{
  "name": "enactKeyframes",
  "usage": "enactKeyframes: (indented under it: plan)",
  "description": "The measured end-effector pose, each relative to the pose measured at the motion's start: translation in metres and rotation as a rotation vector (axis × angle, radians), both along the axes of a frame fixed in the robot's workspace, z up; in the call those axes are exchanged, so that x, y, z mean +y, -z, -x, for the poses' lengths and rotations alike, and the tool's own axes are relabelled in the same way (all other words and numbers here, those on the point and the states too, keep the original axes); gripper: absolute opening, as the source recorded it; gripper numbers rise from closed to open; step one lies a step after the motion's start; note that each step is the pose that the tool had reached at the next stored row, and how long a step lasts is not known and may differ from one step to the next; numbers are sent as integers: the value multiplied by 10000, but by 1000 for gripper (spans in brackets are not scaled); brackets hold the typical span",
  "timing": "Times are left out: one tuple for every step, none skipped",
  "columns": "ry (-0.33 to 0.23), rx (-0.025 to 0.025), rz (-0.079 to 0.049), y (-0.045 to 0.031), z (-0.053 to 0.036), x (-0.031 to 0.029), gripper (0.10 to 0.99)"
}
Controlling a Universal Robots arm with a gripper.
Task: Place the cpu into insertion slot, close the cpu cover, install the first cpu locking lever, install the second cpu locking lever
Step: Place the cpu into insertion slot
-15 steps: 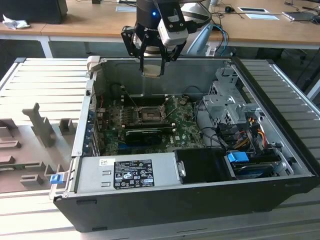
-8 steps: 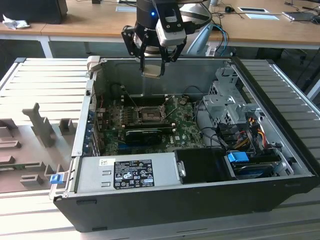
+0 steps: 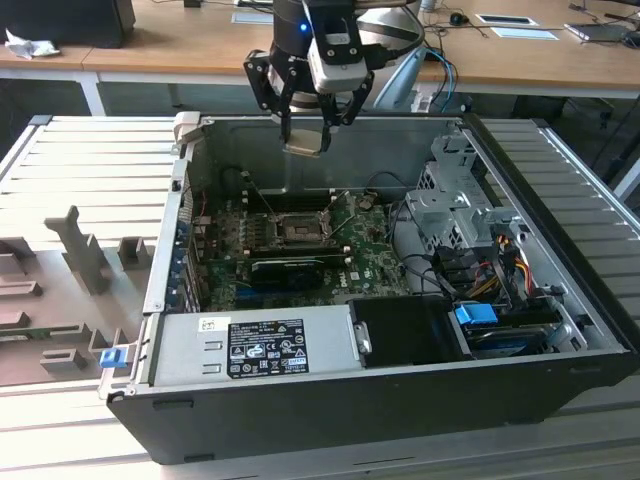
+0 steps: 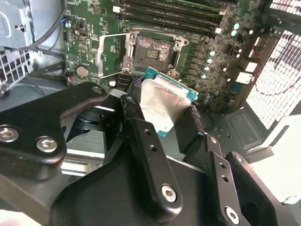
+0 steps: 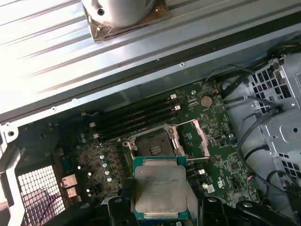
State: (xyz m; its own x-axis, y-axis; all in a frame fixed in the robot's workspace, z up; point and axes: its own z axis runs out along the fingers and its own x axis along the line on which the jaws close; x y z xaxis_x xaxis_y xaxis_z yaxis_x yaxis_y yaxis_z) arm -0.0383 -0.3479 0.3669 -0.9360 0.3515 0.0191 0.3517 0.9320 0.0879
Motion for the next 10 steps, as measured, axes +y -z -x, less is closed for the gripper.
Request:
enactKeyframes:
  plan:
    - [341,1,1,1,0,0,529]
    - [605,1,2,2,0,0,529]
    - [749,0,5,3,0,0,529]
    - [881,0,11,4,0,0,529]
    - [964,0,17,4,0,0,529]
    - [1190,-1,31,5,0,0,529]
    - [1287,0,37,5,0,0,529]
    - [1353,0,39,5,0,0,529]
    - [1470,0,43,5,0,0,529]
    - [1592,0,42,6,0,0,529]
